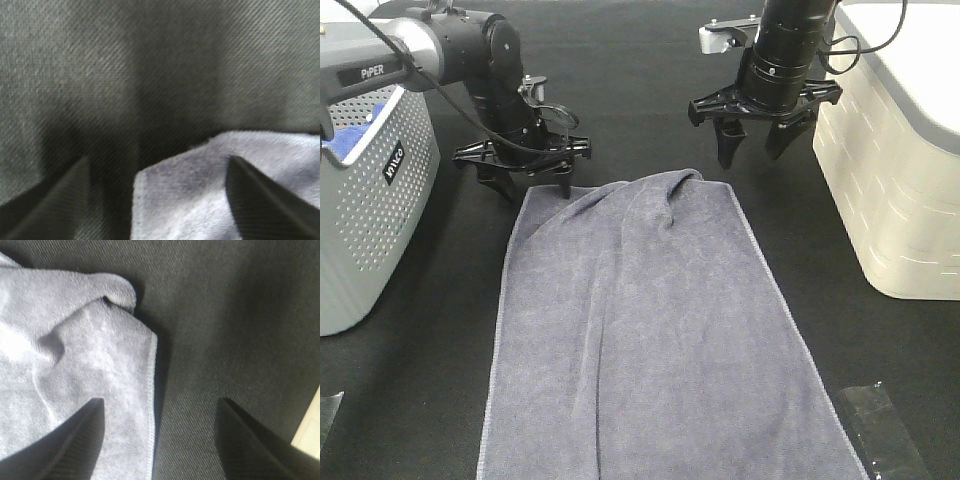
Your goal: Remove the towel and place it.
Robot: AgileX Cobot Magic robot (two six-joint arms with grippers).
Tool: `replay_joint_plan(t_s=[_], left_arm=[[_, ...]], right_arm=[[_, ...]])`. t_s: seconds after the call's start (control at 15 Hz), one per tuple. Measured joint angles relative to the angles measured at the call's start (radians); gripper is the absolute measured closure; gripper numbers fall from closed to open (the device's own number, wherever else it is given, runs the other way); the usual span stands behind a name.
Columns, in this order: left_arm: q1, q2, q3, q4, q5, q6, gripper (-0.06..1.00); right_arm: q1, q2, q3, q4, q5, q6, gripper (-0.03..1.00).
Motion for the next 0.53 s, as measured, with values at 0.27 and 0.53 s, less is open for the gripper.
replay_joint_plan(t_s=[0.27, 0.53], left_arm=[[0.0, 0.0, 0.0, 0.004, 0.0, -0.001, 0.47], [0.0, 0.0, 0.0, 0.057, 0.025, -0.001, 0.8]], right_arm=[[0.0, 0.0, 0.0, 0.0, 0.008, 0.0, 0.37], [0.0, 0.0, 0.0, 0.0, 0.014, 0.0, 0.37]])
